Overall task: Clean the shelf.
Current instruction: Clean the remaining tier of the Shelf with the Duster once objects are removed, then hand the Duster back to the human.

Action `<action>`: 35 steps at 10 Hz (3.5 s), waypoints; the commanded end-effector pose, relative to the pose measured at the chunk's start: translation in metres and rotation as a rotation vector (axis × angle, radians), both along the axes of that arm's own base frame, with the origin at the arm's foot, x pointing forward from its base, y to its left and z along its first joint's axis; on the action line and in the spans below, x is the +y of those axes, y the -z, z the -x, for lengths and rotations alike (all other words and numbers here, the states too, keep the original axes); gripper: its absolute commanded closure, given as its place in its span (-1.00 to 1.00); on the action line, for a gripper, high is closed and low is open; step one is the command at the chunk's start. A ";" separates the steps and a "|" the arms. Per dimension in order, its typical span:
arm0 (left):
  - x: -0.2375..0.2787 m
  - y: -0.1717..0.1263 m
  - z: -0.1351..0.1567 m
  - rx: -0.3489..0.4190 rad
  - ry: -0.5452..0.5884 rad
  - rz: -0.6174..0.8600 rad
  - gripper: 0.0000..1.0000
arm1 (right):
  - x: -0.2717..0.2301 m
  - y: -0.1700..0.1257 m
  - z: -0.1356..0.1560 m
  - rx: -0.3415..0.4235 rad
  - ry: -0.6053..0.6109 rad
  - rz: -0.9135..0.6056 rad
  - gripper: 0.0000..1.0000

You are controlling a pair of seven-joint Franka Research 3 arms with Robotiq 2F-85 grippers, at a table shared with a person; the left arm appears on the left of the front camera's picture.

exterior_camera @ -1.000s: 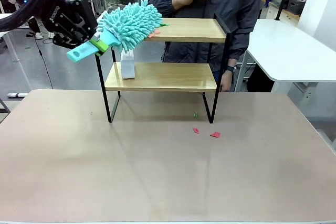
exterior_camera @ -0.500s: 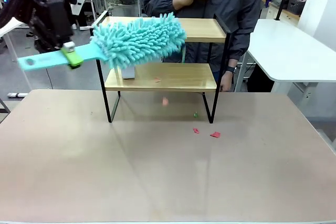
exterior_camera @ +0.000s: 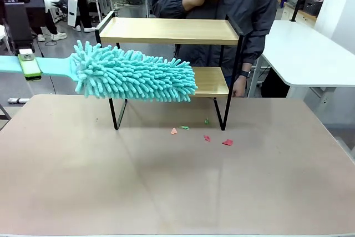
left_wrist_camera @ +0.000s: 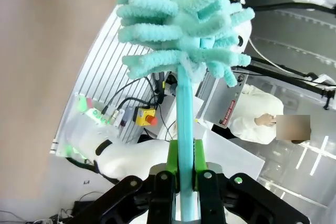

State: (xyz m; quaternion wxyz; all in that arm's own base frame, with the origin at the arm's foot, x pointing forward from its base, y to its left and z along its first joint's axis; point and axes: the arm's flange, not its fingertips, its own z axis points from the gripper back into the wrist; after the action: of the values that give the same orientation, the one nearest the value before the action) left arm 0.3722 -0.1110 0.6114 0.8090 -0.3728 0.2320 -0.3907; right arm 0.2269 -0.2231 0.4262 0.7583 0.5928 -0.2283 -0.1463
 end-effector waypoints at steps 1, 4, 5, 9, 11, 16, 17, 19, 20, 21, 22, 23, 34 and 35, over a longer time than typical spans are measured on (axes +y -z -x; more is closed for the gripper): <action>0.015 -0.007 -0.001 -0.022 0.012 0.021 0.75 | 0.001 0.000 -0.002 -0.036 0.003 -0.001 -1.00; 0.057 -0.021 0.017 -0.109 -0.034 0.154 0.75 | 0.001 0.000 -0.002 -0.036 0.003 -0.001 -1.00; 0.081 -0.032 0.033 -0.171 -0.056 0.224 0.75 | 0.001 0.000 -0.002 -0.036 0.003 -0.001 -1.00; 0.195 -0.053 0.092 -0.404 -0.466 0.477 1.00 | 0.001 0.000 -0.002 -0.036 0.003 -0.001 -1.00; 0.246 -0.039 0.098 -0.398 -0.872 0.511 0.84 | 0.001 0.000 -0.002 -0.036 0.003 -0.001 -1.00; 0.284 0.071 0.066 -0.034 -1.219 0.312 0.84 | 0.001 0.000 -0.002 -0.036 0.003 -0.001 -1.00; 0.290 0.099 0.059 0.040 -1.230 0.307 0.84 | 0.001 0.000 -0.002 -0.036 0.003 -0.001 -1.00; 0.293 0.129 0.056 0.105 -1.271 0.204 0.84 | 0.001 0.000 -0.002 -0.036 0.003 -0.001 -1.00; 0.288 0.118 0.059 0.039 -1.203 0.274 0.84 | 0.001 0.000 -0.002 -0.036 0.003 -0.001 -1.00; 0.288 0.118 0.059 0.039 -1.203 0.274 0.84 | 0.001 0.000 -0.002 -0.036 0.003 -0.001 -1.00; 0.288 0.118 0.059 0.039 -1.203 0.274 0.84 | 0.001 0.000 -0.002 -0.036 0.003 -0.001 -1.00; 0.288 0.118 0.059 0.039 -1.203 0.274 0.84 | 0.001 0.000 -0.002 -0.036 0.003 -0.001 -1.00; 0.295 0.022 0.102 -0.231 -0.845 0.527 0.75 | -0.010 -0.052 -0.002 -0.149 -0.033 0.035 -1.00; 0.287 0.004 0.114 -0.252 -0.678 0.551 0.75 | 0.002 -0.071 -0.005 -0.192 -0.068 0.033 -1.00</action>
State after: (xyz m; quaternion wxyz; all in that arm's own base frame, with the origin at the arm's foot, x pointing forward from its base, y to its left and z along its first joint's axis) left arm 0.2631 0.1717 0.5994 0.8125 -0.5589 -0.1223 -0.1123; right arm 0.2258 -0.2317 0.4846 0.7575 0.5890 -0.2671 -0.0892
